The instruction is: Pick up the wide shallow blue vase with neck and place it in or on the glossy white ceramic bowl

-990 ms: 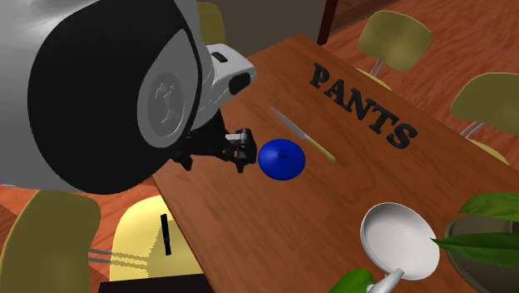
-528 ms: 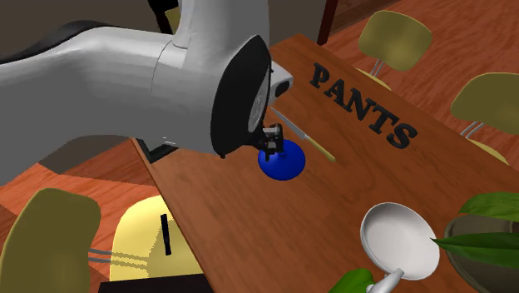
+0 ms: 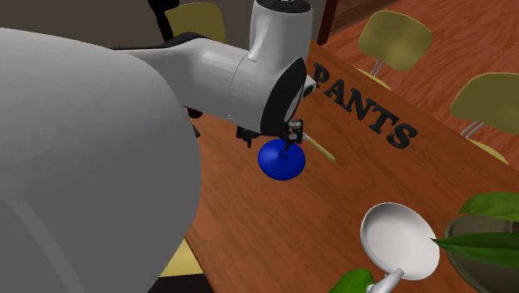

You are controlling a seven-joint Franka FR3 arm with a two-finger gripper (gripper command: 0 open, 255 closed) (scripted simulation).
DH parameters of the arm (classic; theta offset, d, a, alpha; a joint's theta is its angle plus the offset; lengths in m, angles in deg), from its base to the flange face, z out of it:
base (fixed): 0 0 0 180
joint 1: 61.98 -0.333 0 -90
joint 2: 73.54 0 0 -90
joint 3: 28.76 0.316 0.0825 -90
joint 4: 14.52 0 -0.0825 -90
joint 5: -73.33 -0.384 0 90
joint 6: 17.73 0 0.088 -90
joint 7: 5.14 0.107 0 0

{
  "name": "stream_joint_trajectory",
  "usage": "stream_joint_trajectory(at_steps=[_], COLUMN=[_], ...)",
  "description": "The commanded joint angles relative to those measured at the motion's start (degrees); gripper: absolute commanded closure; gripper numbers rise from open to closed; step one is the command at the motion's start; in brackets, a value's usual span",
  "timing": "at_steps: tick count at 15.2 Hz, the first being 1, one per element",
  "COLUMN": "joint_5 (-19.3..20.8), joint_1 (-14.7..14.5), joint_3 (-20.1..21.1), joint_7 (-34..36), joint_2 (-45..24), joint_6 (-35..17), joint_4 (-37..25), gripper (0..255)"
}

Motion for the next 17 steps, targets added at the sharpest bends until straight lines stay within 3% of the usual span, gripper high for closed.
stream_joint_trajectory(at_steps=[1, 7, 17], joint_5=[-2.83, -10.81, -12.71], joint_1=[0.95, 5.35, 5.90], joint_3=[-0.57, 0.40, 1.49], joint_7=[-2.91, -9.46, -10.67], joint_2=[-4.54, -18.94, -22.34], joint_6=[-1.07, -1.38, -5.90], joint_4=[-2.69, -14.27, -12.89], gripper=[0, 0, 0])
